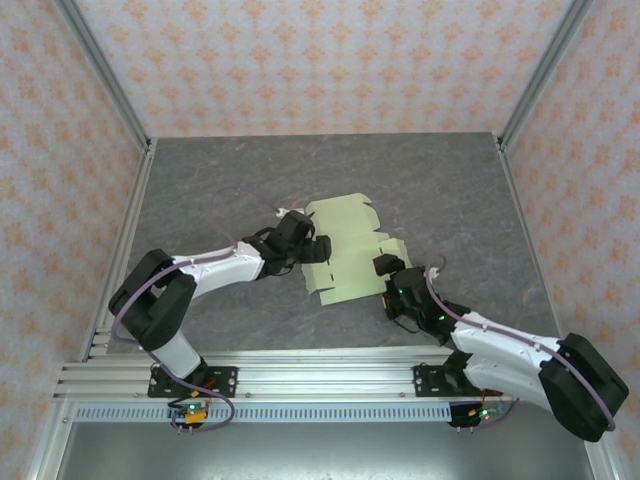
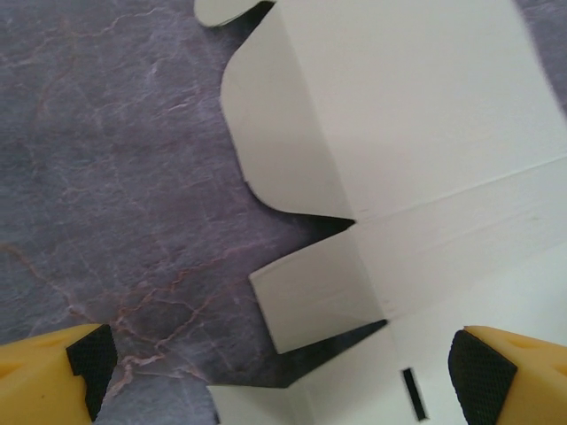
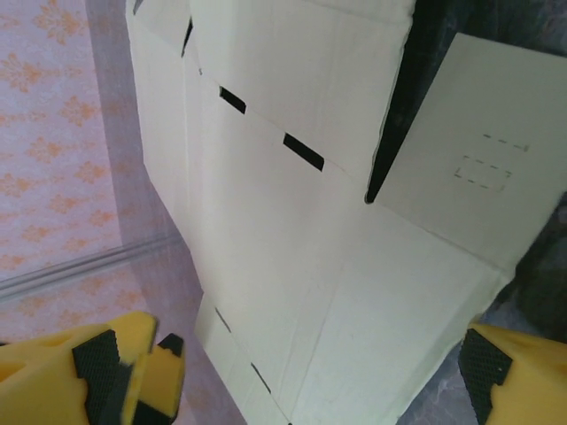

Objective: Fold the paper box

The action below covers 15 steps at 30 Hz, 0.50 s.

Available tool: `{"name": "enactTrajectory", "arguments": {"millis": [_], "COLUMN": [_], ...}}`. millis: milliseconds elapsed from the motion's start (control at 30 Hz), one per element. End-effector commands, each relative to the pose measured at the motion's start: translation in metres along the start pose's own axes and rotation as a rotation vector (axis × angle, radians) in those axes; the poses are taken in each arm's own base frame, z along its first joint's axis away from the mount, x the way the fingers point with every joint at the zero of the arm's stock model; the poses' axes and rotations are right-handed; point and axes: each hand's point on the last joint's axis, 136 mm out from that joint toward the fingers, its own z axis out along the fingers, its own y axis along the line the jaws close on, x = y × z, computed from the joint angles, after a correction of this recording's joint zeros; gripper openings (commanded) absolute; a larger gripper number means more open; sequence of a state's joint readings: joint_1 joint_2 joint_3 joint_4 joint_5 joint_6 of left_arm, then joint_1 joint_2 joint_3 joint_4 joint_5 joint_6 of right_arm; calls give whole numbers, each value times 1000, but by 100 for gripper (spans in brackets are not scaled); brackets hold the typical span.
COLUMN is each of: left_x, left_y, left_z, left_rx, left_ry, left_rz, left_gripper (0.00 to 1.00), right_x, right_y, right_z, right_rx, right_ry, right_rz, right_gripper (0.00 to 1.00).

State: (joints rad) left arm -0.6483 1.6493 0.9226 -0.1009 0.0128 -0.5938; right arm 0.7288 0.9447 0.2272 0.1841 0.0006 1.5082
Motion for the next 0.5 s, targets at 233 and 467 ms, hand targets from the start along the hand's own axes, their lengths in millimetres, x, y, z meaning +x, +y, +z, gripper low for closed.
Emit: {"name": "enactTrajectory", "arguments": {"millis": [233,467], "left_x": [26,36], "left_y": [31,38], "left_z": [18,24], "left_rx": [-211,-248], "left_ry": [101,138], "left_rz": [17,12], "left_gripper": [100,100], "right_x": [-18,-17], "right_y": [-6,-20], "right_z": [-8,3], "right_rx": [-10,47], "right_ry": [-94,-94], "right_rz": [36,32], "right_gripper": [100,100]}}
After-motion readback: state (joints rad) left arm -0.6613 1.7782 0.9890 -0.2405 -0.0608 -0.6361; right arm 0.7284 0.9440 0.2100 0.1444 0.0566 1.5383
